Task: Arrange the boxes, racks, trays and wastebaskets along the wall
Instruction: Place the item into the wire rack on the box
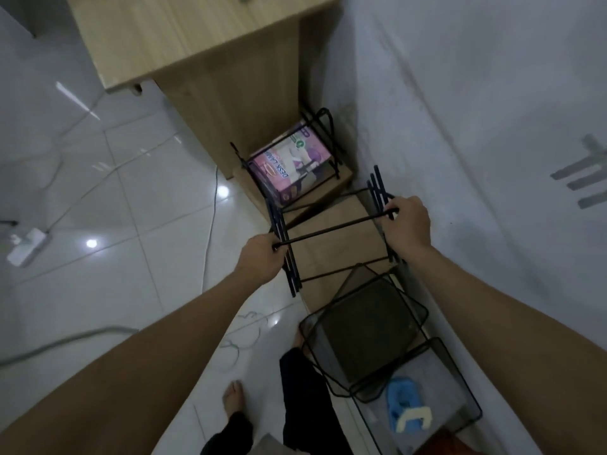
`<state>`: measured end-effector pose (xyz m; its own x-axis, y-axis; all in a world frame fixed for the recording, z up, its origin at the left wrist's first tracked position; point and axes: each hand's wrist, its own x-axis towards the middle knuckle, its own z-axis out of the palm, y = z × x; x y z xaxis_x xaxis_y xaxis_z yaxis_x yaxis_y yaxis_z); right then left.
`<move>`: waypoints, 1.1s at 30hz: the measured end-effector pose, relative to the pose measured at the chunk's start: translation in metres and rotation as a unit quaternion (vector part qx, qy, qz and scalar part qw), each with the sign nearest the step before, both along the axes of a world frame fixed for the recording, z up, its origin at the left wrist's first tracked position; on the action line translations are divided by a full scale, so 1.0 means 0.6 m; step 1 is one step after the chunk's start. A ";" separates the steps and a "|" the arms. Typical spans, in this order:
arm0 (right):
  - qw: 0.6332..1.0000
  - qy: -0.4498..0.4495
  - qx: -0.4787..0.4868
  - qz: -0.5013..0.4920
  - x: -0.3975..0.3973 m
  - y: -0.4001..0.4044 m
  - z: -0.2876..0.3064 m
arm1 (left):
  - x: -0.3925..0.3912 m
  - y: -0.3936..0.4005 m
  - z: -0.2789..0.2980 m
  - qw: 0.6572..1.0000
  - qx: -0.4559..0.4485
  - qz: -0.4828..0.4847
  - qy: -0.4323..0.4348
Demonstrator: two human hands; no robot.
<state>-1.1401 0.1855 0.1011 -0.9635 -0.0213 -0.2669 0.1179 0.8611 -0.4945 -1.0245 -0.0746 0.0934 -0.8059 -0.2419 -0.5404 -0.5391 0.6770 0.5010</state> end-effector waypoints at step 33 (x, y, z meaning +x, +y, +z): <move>0.987 -0.148 0.022 0.064 0.008 0.051 -0.209 | 0.023 0.084 -0.180 0.989 0.026 -0.071 -0.124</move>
<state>-1.1354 0.2164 -0.0241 -0.8328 -0.1202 -0.5403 0.1407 0.8981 -0.4167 -1.0107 -0.0244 -0.0144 -0.6706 -0.1023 -0.7347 -0.5507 0.7322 0.4007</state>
